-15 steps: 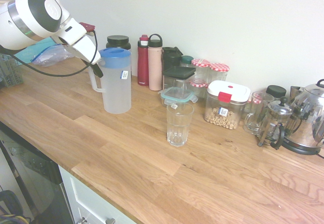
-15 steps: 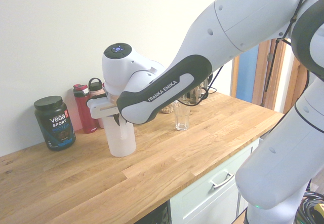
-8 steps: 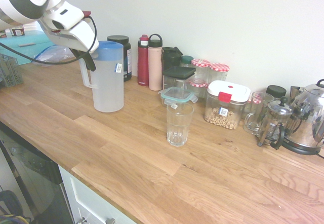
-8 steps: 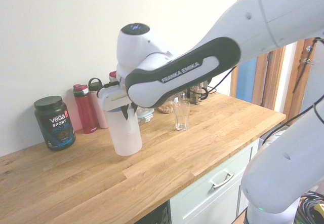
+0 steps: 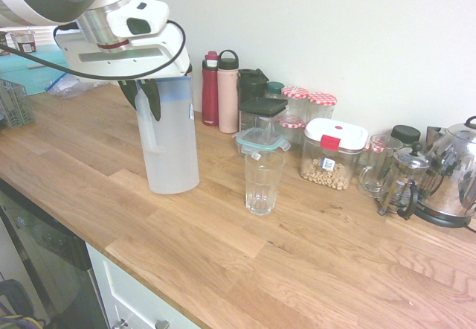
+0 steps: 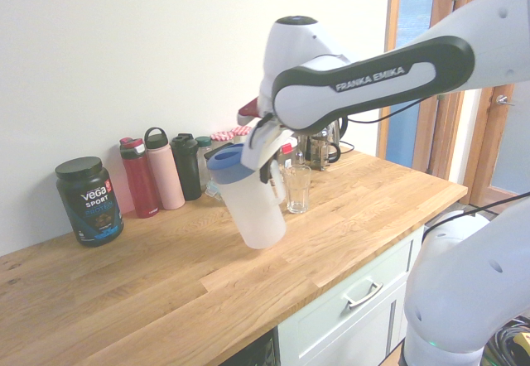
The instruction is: Pour me some water
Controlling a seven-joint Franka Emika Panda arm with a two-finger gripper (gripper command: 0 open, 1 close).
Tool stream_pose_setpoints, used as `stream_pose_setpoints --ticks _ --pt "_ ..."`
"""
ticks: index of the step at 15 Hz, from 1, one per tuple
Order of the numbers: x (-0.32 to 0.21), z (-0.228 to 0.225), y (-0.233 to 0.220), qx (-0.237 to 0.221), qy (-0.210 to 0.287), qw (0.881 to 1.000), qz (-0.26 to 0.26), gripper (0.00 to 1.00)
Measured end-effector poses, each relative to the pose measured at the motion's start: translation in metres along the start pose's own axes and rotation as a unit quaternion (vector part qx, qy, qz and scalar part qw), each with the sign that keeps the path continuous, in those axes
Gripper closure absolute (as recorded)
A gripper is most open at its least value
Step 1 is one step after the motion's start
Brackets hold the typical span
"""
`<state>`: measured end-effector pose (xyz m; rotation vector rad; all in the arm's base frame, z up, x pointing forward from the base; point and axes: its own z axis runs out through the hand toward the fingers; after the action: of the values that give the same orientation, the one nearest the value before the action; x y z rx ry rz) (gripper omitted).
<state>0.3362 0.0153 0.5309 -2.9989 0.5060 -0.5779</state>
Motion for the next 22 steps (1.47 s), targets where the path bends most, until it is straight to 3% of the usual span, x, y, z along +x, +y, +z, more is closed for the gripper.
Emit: stream_pose_setpoints --ticks 6,15,19,22 --pt "0.006 -0.019 0.093 0.046 -0.028 0.998 -0.04 1.0" --pt "0.016 -0.002 0.218 0.029 -0.043 0.998 -0.024 1.0" --pt "0.043 -0.016 0.249 0.01 -0.037 0.999 -0.025 1.0" --pt "0.073 -0.028 0.254 -0.047 -0.045 0.996 -0.058 1.0"
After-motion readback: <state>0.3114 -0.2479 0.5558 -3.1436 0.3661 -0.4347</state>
